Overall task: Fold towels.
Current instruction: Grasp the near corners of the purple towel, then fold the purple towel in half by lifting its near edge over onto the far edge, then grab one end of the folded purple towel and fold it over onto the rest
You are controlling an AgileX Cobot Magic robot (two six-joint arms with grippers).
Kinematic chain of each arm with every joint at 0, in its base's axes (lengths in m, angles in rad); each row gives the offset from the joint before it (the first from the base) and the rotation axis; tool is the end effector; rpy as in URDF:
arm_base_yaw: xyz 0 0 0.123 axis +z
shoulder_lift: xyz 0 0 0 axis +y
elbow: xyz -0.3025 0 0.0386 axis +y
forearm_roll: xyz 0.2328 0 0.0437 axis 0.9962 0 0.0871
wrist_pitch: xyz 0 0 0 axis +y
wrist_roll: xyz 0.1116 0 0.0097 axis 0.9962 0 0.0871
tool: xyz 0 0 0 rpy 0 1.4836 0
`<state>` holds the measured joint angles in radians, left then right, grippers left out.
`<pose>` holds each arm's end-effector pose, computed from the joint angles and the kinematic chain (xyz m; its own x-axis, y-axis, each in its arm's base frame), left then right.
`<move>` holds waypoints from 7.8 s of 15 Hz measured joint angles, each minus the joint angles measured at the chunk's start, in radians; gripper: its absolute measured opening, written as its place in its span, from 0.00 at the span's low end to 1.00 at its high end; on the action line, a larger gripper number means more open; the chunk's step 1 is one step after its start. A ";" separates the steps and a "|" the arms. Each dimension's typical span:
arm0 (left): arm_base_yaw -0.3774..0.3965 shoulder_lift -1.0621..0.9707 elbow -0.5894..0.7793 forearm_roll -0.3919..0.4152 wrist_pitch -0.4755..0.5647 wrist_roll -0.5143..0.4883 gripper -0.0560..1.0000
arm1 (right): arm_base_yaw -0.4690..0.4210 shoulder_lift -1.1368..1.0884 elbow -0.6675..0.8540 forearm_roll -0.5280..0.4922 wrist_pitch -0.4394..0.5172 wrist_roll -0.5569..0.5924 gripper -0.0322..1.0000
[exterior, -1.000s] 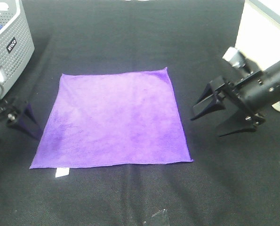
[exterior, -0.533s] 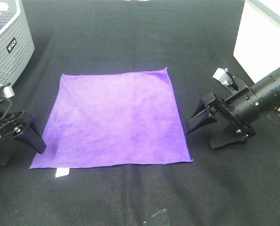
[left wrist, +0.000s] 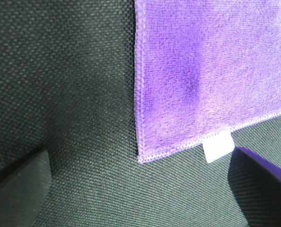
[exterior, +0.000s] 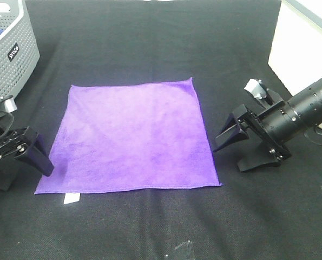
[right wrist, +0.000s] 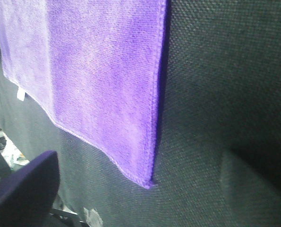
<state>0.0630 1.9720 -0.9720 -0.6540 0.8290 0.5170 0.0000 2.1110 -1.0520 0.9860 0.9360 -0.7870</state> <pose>0.3131 -0.0306 0.1142 -0.9989 -0.0280 0.0382 -0.0421 0.8922 -0.4497 0.3371 0.0752 0.0981 -0.9991 -0.0419 0.0062 -0.0268 0.7399 0.6722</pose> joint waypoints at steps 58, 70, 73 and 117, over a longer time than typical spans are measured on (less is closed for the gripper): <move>-0.172 0.273 -0.665 -0.059 -0.116 0.000 0.35 | 0.182 0.329 -0.913 -0.366 -0.055 0.520 0.10; -0.123 0.275 -0.834 0.378 0.187 -0.331 0.87 | 0.182 0.217 -0.916 -0.633 0.150 0.581 0.78; -0.062 0.358 -0.896 0.266 0.295 -0.245 0.87 | 0.182 0.204 -0.923 -0.667 0.243 0.600 0.79; -0.326 0.444 -1.111 0.271 0.390 -0.133 0.09 | 0.182 0.071 -0.974 -0.684 0.283 0.603 0.79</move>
<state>-0.2630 2.4160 -2.0830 -0.3830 1.2190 0.3840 0.1820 2.1820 -2.0260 0.3020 1.2190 -0.1840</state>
